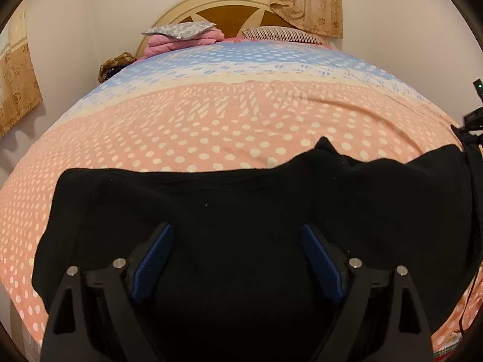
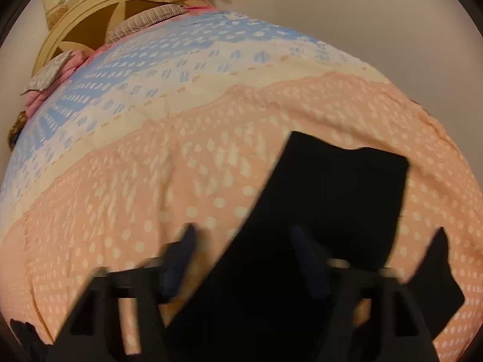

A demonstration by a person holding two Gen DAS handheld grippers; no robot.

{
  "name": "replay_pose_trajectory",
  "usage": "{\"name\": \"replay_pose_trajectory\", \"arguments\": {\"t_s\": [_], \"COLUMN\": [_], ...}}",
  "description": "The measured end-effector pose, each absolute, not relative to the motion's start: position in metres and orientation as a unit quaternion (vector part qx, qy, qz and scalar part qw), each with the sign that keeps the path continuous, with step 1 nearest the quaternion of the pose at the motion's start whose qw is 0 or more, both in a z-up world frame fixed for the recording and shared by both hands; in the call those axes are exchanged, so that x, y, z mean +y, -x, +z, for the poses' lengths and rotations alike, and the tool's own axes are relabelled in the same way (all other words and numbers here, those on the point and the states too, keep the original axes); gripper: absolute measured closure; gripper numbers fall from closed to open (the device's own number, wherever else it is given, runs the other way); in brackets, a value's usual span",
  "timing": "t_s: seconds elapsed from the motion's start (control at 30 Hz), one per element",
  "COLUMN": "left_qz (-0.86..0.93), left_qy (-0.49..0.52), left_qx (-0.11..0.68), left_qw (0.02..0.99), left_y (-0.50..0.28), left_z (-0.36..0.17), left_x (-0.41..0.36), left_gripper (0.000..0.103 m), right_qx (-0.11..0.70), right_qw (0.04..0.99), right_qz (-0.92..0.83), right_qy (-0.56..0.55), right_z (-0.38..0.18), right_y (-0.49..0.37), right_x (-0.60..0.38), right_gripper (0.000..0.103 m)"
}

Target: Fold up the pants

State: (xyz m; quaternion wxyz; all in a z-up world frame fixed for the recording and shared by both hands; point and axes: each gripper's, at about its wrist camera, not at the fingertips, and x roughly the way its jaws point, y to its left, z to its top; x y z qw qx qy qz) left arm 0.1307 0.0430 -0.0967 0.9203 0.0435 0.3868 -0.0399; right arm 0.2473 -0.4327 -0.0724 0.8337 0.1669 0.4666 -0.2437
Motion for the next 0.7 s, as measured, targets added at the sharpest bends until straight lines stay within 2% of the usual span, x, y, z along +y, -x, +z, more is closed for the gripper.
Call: {"name": "replay_pose_trajectory", "arguments": {"t_s": [0.07,0.13,0.4,0.6,0.7], "left_qz": [-0.039,-0.039,-0.039,-0.041,-0.040], "left_qy": [-0.045,-0.043,-0.042,-0.045,-0.048], "left_qx": [0.388,0.390,0.393,0.398,0.400], "left_qw": [0.920,0.919,0.918,0.915,0.915], "left_y": [-0.132,-0.135,-0.138,-0.142,-0.142], "left_z": [-0.097,-0.097,-0.097,-0.097,-0.096], "left_x": [0.041,0.041,0.042,0.044,0.044], "left_gripper": [0.013,0.013,0.011,0.008,0.008], "right_qx": [0.459,0.437,0.255,0.249,0.237], "right_qw": [0.835,0.837,0.864,0.816,0.799], "right_qz": [-0.228,-0.195,-0.162,-0.254,-0.280], "right_qy": [-0.199,-0.266,-0.404,-0.456,-0.477], "right_z": [-0.066,-0.063,-0.031,-0.076,-0.080], "right_y": [-0.235,-0.217,-0.047,0.037,0.058], "right_x": [-0.436,-0.454,-0.463,-0.494,-0.506], "right_gripper": [0.095,0.101,0.100,0.100,0.100]}}
